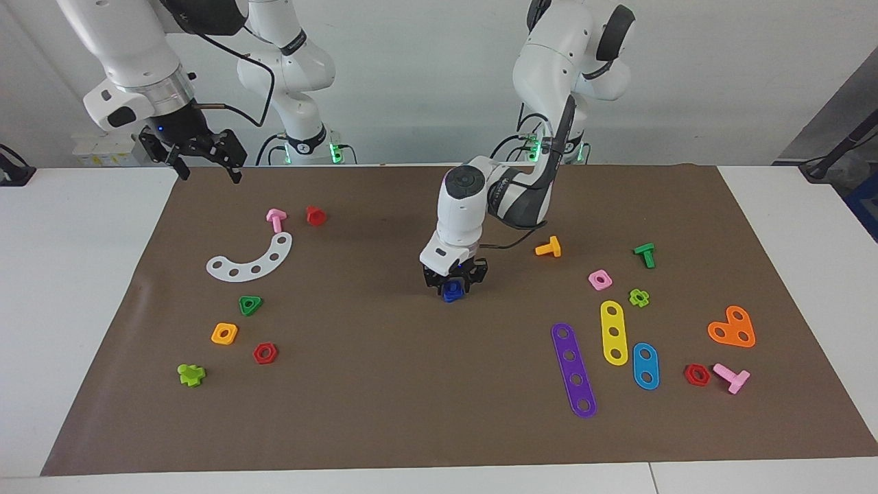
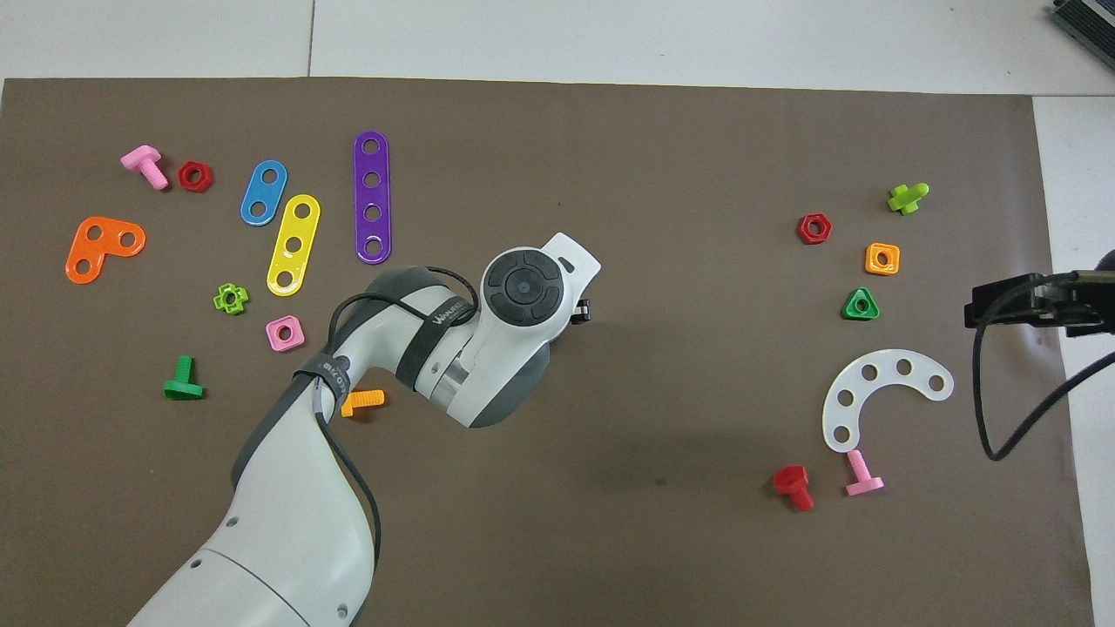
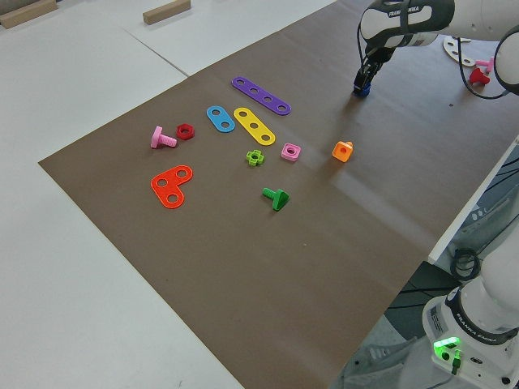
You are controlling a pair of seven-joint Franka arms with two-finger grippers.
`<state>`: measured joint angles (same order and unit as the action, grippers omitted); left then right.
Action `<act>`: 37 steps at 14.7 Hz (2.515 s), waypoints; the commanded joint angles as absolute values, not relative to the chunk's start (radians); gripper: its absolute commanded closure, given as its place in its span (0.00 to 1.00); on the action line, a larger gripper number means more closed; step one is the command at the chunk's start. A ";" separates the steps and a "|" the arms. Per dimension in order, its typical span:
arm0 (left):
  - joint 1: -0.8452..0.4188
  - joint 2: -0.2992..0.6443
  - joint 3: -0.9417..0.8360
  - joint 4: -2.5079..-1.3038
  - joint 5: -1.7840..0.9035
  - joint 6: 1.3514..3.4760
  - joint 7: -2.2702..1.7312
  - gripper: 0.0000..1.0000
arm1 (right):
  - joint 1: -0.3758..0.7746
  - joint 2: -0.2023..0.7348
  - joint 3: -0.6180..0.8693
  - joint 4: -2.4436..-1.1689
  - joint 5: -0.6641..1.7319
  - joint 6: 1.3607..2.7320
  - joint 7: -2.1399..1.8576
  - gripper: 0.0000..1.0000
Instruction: Unscrew and place screws in storage area
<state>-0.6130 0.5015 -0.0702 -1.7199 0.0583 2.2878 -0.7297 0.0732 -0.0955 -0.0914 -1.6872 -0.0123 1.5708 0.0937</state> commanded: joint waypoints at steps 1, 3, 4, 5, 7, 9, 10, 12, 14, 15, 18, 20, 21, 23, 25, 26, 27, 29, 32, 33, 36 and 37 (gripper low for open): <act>-0.632 0.491 -0.054 -1.740 0.081 2.309 -0.747 0.43 | 0.069 -0.114 -0.087 -1.707 -0.011 1.575 0.078 0.00; -0.632 0.491 -0.054 -1.735 0.081 2.299 -0.747 0.44 | 0.069 -0.114 -0.089 -1.706 -0.011 1.575 0.078 0.00; -0.632 0.491 -0.054 -1.733 0.081 2.299 -0.747 0.45 | 0.069 -0.114 -0.089 -1.706 -0.011 1.575 0.078 0.00; -0.632 0.491 -0.052 -1.732 0.081 2.299 -0.747 0.45 | 0.069 -0.114 -0.089 -1.706 -0.011 1.575 0.078 0.00; -0.630 0.491 -0.052 -1.729 0.081 2.298 -0.747 0.45 | 0.069 -0.114 -0.089 -1.706 -0.011 1.575 0.078 0.00; -0.630 0.491 -0.051 -1.726 0.081 2.293 -0.746 0.45 | 0.069 -0.114 -0.089 -1.706 -0.011 1.577 0.078 0.00; -0.630 0.491 -0.051 -1.721 0.081 2.290 -0.747 0.47 | 0.069 -0.114 -0.089 -1.706 -0.011 1.575 0.078 0.00; -0.630 0.491 -0.051 -1.715 0.081 2.287 -0.746 0.49 | 0.069 -0.114 -0.089 -1.706 -0.011 1.575 0.078 0.00; -0.630 0.491 -0.051 -1.710 0.080 2.275 -0.747 0.49 | 0.069 -0.114 -0.089 -1.706 -0.011 1.575 0.078 0.00; -0.630 0.491 -0.051 -1.698 0.080 2.261 -0.747 0.50 | 0.069 -0.114 -0.089 -1.706 -0.011 1.575 0.078 0.00; -0.630 0.491 -0.051 -1.687 0.080 2.243 -0.747 0.50 | 0.069 -0.114 -0.089 -1.706 -0.011 1.577 0.078 0.00; -0.630 0.491 -0.051 -1.687 0.080 2.241 -0.747 0.50 | 0.069 -0.114 -0.089 -1.706 -0.011 1.577 0.078 0.00; -0.630 0.491 -0.051 -1.689 0.080 2.241 -0.747 0.50 | 0.069 -0.114 -0.089 -1.706 -0.011 1.575 0.078 0.00; -0.630 0.491 -0.051 -1.687 0.080 2.232 -0.747 0.50 | 0.069 -0.114 -0.089 -1.706 -0.011 1.575 0.078 0.00; -0.630 0.492 -0.051 -1.658 0.080 2.191 -0.747 0.50 | 0.069 -0.114 -0.089 -1.706 -0.011 1.575 0.078 0.00; -0.630 0.494 -0.051 -1.642 0.078 2.168 -0.746 0.50 | 0.069 -0.114 -0.089 -1.706 -0.011 1.577 0.078 0.00; -0.630 0.497 -0.052 -1.628 0.078 2.152 -0.747 0.50 | 0.069 -0.114 -0.089 -1.706 -0.011 1.575 0.078 0.00; -0.630 0.499 -0.054 -1.615 0.071 2.128 -0.747 0.50 | 0.069 -0.114 -0.089 -1.706 -0.011 1.575 0.078 0.00; -0.629 0.499 -0.054 -1.580 0.069 2.088 -0.744 0.50 | 0.069 -0.114 -0.089 -1.706 -0.011 1.575 0.078 0.00; -0.623 0.499 -0.054 -1.560 0.069 2.054 -0.742 0.50 | 0.069 -0.114 -0.089 -1.706 -0.011 1.575 0.078 0.00; -0.594 0.492 -0.051 -1.508 0.071 1.991 -0.735 0.50 | 0.069 -0.114 -0.089 -1.706 -0.011 1.575 0.078 0.00; -0.569 0.489 -0.051 -1.508 0.077 1.993 -0.732 0.50 | 0.069 -0.114 -0.089 -1.707 -0.011 1.575 0.078 0.00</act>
